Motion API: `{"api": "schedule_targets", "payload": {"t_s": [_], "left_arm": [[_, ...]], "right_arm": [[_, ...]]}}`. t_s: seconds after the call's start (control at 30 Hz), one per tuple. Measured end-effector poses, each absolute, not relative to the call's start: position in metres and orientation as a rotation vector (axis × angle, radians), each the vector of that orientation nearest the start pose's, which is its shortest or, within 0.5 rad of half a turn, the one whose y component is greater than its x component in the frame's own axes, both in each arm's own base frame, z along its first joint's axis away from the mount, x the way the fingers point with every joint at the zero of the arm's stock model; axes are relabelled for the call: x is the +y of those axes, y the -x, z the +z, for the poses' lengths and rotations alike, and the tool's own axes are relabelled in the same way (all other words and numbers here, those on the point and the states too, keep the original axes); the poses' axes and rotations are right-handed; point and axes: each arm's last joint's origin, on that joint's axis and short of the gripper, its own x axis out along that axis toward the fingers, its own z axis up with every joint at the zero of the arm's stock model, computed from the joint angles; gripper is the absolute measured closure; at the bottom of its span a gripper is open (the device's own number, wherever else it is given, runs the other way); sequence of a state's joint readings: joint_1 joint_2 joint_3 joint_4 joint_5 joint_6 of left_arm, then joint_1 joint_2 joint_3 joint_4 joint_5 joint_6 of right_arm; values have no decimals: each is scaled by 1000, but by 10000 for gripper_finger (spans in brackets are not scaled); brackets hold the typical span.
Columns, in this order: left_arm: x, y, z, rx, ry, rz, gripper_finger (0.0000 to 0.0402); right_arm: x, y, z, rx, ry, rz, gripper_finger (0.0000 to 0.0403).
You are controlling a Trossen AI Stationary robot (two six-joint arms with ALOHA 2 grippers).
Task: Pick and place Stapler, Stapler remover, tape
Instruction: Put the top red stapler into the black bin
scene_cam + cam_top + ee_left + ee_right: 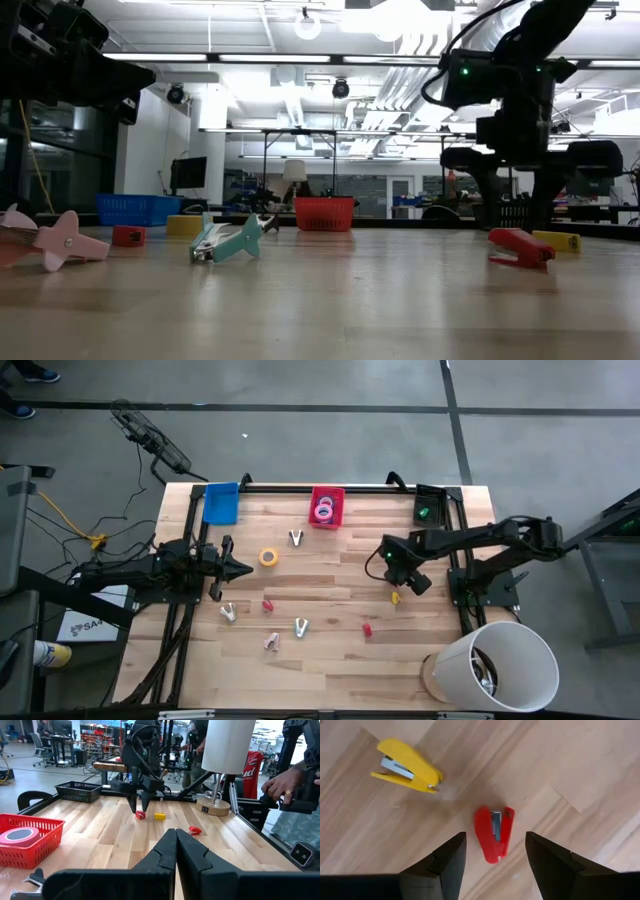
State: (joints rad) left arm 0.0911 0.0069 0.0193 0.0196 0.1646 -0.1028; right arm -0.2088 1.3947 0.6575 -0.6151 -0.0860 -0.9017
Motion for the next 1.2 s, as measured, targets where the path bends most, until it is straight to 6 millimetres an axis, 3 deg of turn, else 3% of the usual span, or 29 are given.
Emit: {"api": "schedule_targets", "payload": {"t_s": [0.53,1.03,1.2], "left_arm": [[4,-97,171,-28,99,-75,401],[4,-97,172,-28,99,-75,401],[4,-97,172,-28,99,-75,401]], "right_arm": [[-44,-222,135,1262,595,533,226],[-44,-221,134,1273,519,498,317],[-44,-223,135,1271,473,449,328]]}}
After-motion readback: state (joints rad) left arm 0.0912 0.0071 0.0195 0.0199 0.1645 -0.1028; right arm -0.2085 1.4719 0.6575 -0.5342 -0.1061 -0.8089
